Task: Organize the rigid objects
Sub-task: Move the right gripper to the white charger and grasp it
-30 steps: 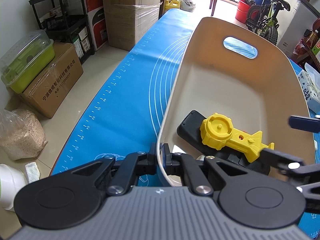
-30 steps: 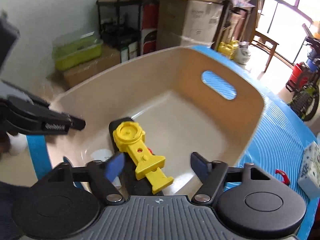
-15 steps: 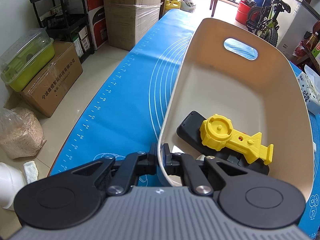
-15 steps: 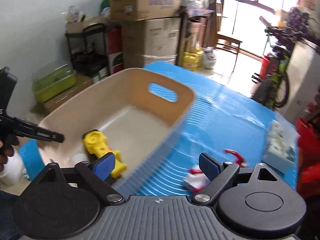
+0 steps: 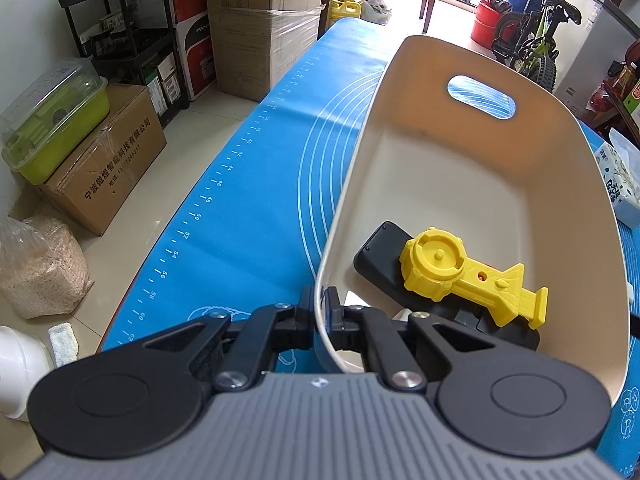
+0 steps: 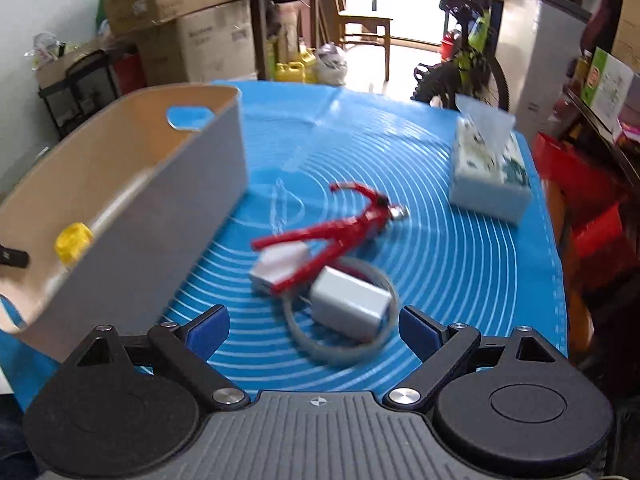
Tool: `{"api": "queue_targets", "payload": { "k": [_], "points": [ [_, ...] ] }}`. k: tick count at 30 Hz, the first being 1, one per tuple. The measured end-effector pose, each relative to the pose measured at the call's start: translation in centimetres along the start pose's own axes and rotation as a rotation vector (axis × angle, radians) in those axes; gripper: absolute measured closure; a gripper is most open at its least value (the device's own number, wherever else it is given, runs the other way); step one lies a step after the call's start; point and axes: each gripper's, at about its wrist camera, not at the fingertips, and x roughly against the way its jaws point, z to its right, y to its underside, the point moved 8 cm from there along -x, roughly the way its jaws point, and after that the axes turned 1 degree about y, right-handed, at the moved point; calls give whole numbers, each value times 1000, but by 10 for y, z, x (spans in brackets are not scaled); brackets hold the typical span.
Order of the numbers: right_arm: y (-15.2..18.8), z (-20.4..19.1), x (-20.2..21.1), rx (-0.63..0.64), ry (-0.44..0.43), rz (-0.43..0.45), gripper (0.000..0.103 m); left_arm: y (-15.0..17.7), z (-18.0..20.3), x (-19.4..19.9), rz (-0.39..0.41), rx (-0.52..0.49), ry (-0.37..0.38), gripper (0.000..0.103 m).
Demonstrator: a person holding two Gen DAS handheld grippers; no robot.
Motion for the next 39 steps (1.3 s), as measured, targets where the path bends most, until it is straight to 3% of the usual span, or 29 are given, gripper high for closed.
{"api": "queue_targets", "payload": {
  "k": [14, 18, 25, 30, 39],
  "points": [
    [-5, 17, -20, -95, 91, 88, 16, 0, 1, -1, 0, 1, -5, 96],
    [-9, 11, -26, -113, 127, 122, 22, 0, 1, 0, 1, 0, -4, 96],
    [-7, 9, -45, -176, 224, 106, 41, 0, 1, -1, 1, 1, -3, 96],
    [-8, 10, -54, -206, 253, 103, 46, 0, 2, 0, 2, 1, -2, 96],
    [-8, 12, -34, -205, 199, 166, 46, 0, 2, 0, 2, 0, -4, 96]
  ]
}}
